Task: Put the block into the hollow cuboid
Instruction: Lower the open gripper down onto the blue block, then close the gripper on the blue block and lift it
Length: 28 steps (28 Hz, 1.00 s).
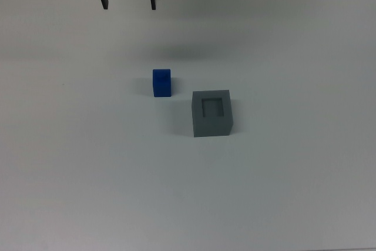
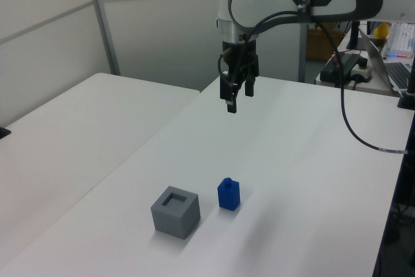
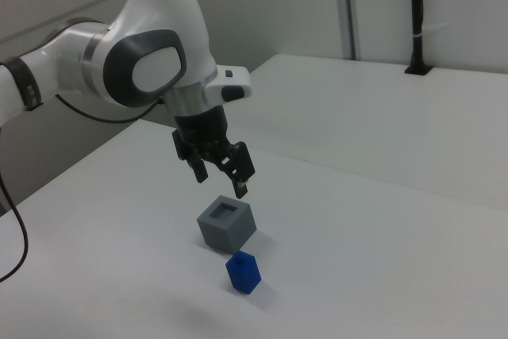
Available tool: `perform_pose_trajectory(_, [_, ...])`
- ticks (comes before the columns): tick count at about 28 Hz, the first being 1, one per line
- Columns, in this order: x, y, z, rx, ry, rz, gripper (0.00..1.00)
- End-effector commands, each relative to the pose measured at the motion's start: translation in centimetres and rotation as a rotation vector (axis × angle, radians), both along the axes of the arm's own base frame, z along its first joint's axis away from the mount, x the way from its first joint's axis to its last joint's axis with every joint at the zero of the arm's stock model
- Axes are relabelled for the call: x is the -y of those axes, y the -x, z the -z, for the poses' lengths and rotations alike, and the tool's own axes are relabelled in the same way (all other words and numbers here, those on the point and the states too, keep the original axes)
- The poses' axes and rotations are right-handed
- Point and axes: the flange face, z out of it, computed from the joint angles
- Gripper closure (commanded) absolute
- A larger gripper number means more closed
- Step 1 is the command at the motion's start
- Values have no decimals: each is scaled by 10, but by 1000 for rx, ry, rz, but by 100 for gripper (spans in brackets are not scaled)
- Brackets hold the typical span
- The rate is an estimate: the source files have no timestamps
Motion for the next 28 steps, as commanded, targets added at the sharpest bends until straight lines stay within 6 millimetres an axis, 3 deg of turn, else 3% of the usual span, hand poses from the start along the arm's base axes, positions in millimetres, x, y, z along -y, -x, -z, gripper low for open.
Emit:
perform_pose_trajectory(1, [-30,-13,19,22,8,-38,0])
perform_pose_trajectory(11, [-52,-13,86,-71,21,-87,0])
perform_pose_trajectory(20, [-51,-37,193,-131,60,-85,0])
perform_pose_trajectory(24, [-54,-46,224,-121,82,-29,0])
perform_pose_trajectory(28, [-57,-48,233,-119,104,-17,0])
